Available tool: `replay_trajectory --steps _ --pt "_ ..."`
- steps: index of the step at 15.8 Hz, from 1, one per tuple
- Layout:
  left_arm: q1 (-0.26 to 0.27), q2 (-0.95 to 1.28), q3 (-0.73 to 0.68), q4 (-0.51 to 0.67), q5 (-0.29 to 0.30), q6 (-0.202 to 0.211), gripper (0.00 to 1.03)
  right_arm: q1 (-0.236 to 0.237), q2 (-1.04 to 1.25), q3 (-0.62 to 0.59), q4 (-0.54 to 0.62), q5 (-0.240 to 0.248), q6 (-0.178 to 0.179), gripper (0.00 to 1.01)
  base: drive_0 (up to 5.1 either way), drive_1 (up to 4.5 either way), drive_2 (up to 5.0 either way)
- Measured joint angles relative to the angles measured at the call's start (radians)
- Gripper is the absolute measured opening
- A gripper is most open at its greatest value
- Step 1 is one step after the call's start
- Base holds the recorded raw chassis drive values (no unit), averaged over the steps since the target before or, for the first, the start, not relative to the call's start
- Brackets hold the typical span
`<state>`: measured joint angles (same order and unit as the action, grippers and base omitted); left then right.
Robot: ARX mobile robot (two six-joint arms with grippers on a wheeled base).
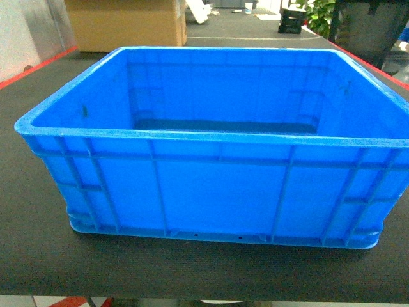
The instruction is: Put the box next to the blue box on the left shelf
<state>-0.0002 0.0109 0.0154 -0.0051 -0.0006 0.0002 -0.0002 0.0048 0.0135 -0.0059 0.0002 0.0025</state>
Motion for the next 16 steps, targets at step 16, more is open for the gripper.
replay_trajectory --steps 16 --pt "-0.085 1.508 0.724 0.508 -0.137 -0.032 0.98 0.106 1.501 0.8 0.301 0.158 0.217 0.98 0.0 0.0 0.0"
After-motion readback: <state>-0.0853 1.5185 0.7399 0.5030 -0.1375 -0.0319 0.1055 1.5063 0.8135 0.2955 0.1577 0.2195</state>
